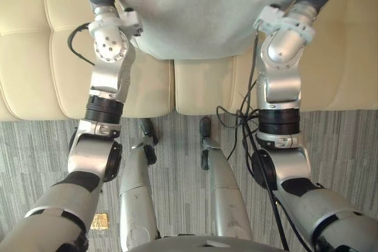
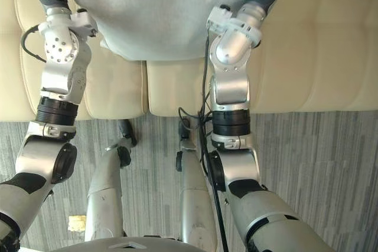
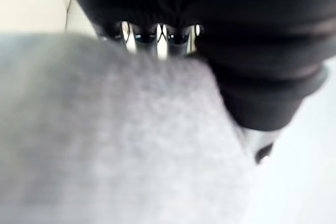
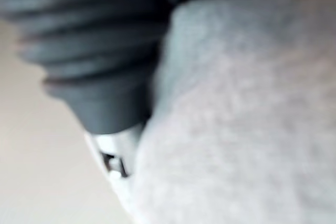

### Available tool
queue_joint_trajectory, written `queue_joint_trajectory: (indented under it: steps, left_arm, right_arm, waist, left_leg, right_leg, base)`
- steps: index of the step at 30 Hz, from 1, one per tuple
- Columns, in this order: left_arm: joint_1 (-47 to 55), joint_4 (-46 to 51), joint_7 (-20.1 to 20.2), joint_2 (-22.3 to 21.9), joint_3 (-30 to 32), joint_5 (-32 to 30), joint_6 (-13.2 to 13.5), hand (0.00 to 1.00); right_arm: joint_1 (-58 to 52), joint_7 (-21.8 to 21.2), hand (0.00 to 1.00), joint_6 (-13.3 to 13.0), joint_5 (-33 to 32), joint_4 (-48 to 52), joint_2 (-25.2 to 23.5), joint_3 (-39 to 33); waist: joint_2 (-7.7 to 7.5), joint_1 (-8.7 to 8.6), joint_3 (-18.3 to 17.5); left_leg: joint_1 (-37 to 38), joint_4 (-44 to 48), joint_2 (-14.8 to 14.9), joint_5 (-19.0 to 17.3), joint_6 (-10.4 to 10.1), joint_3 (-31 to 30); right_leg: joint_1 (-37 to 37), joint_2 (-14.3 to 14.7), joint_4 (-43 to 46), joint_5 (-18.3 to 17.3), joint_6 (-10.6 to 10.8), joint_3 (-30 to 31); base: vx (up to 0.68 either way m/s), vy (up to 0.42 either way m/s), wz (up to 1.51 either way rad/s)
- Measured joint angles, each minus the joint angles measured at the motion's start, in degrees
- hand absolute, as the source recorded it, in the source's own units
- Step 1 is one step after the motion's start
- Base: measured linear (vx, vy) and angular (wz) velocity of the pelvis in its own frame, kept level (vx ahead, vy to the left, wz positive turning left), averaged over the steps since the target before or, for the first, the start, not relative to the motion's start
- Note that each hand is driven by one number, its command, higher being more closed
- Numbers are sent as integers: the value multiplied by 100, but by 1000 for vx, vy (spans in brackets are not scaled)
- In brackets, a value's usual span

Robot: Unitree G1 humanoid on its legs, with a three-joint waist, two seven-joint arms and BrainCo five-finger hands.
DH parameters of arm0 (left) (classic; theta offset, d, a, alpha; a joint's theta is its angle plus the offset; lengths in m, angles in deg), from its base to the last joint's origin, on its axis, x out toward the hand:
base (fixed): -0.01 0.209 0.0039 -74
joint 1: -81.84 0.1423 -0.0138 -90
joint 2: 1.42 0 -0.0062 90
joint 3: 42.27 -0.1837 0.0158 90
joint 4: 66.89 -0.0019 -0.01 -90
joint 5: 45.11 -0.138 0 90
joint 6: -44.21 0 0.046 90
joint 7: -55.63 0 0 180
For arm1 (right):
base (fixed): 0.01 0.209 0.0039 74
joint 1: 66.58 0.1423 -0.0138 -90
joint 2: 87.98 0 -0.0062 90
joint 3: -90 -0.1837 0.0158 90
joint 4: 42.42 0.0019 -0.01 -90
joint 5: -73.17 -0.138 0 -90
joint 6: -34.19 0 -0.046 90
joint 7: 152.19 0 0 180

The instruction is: Pick up cushions and gather them together orderly.

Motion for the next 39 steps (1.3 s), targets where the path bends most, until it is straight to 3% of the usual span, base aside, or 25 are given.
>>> queue_joint_trajectory:
  steps: [5, 14, 19, 22, 28, 30, 35, 39]
  left_arm:
    - [-125, -21, 32, 406, 267, -123, -247, 0]
    - [-722, -520, 144, 942, 719, -90, -367, 0]
    - [-682, -514, 194, 1148, 746, 135, -368, 0]
    - [104, 114, 315, 1294, 763, 263, -222, 0]
    - [3176, 1094, 768, 1249, 1243, 397, -148, 0]
    - [4342, 1287, 996, 928, 1531, 392, -139, 0]
    - [5993, 1167, 1365, -55, 1706, 332, -156, 0]
    - [6932, 67, 1705, -460, 1680, 58, -239, 0]
  right_arm:
    - [57, -161, 0, -2, -468, -85, 216, -178]
    - [1069, -428, 0, -13, -1580, -1248, 787, -131]
    - [1160, -618, 0, -14, -1912, -1413, 1190, 82]
    - [819, -738, 0, -12, -2006, -1119, 1535, 85]
    - [-2098, -1151, 0, -49, -1655, 272, 1856, -35]
    - [-3339, -1456, 0, -51, -1453, 438, 1603, -189]
    - [-5032, -1898, 0, -51, -1108, 442, 819, -473]
    - [-6108, -2316, 0, -123, -699, 177, 125, -560]
  waist:
    - [-1, 3, 2]
    - [-5, 85, 6]
    - [-7, 95, 6]
    - [-7, 94, 6]
    - [-13, 54, 0]
    - [-13, 66, -8]
    - [-28, 65, -329]
    - [-81, 85, -851]
  left_leg:
    - [43, -371, -82, 254, -54, -46]
    - [342, -986, -218, 666, -130, -175]
    - [703, -1458, -306, 825, -177, -193]
    - [841, -1461, -319, 869, -133, -195]
    - [1605, -1442, -353, 679, -212, -271]
    - [1972, -1439, -346, 570, -247, -259]
    - [2580, -1432, -319, 339, -265, -151]
    - [3317, -1497, -264, 146, -330, 79]
  right_leg:
    - [-37, -27, 11, -44, -70, -121]
    - [111, -102, 26, -68, -112, -325]
    - [396, -169, -91, -95, -165, -475]
    - [554, -182, -100, -112, -181, -501]
    - [1405, -219, -105, -403, -237, -650]
    - [1789, -211, -164, -485, -243, -657]
    - [2434, -178, -427, -552, -233, -619]
    - [3123, -68, -843, -511, -197, -356]
  base:
    - [14, -32, 15]
    - [37, -43, 16]
    - [50, -39, 17]
    - [74, -39, 9]
    - [80, -47, 12]
    - [80, -45, -1]
    - [56, -21, -12]
    - [64, -4, -33]
